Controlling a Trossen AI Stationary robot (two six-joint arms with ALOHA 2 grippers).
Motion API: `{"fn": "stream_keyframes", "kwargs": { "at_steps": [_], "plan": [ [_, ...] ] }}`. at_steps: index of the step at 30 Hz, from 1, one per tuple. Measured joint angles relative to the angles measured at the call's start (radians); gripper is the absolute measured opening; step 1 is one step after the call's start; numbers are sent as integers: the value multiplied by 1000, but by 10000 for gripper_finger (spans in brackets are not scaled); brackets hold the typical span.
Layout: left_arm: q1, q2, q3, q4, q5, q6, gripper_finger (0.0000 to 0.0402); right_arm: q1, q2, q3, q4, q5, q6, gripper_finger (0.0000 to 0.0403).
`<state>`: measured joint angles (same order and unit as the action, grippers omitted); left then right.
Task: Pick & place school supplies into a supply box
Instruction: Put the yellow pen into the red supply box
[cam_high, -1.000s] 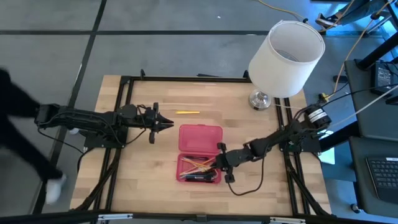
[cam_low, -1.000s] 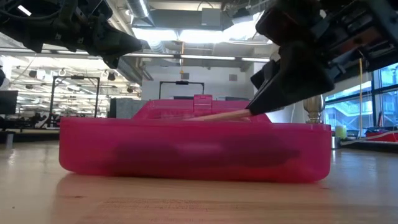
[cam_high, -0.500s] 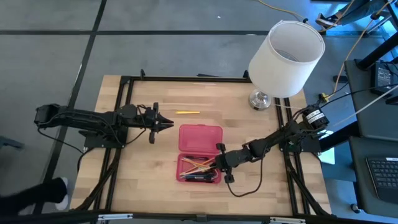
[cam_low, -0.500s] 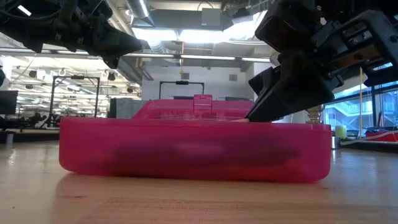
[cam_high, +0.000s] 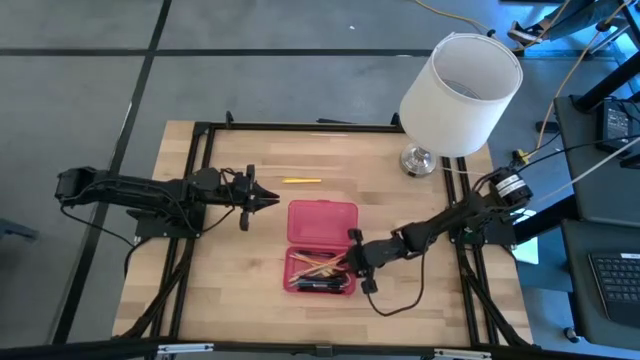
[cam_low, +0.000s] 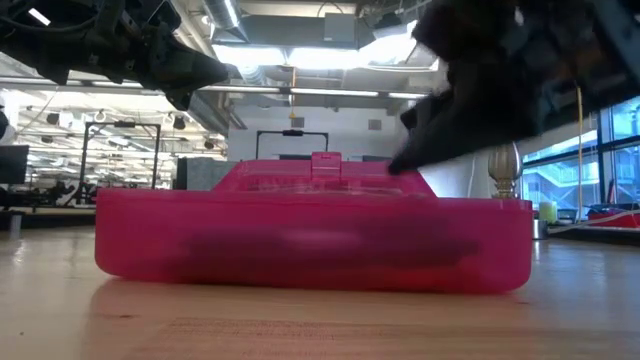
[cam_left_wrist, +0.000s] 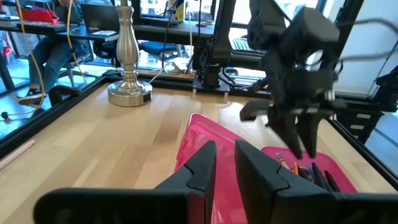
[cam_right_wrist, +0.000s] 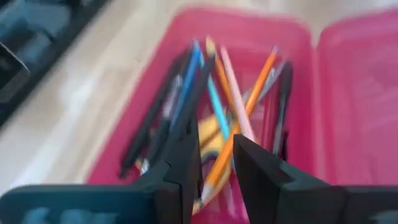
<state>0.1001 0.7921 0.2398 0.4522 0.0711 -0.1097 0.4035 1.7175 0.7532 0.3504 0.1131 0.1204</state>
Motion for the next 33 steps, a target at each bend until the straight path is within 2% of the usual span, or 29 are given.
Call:
{"fn": "stream_keyframes", "kwargs": {
  "at_steps": [7,15,20,27,33],
  "plan": [
    [0,0,0,0,1,0,52,-1,-204,-30,-130,0,-27,108],
    [0,0,0,0,1,0,51,-1,-501,-256,-122,-8,37,108],
    [0,0,0,0,0,0,50,-1,-627,-366,-42,69,55,108],
    [0,0,0,0,-2,0,54,-1,-696,-479,10,159,66,108],
    [0,0,0,0,-2,0,51,-1,-694,-517,60,167,85,108]
  ]
}}
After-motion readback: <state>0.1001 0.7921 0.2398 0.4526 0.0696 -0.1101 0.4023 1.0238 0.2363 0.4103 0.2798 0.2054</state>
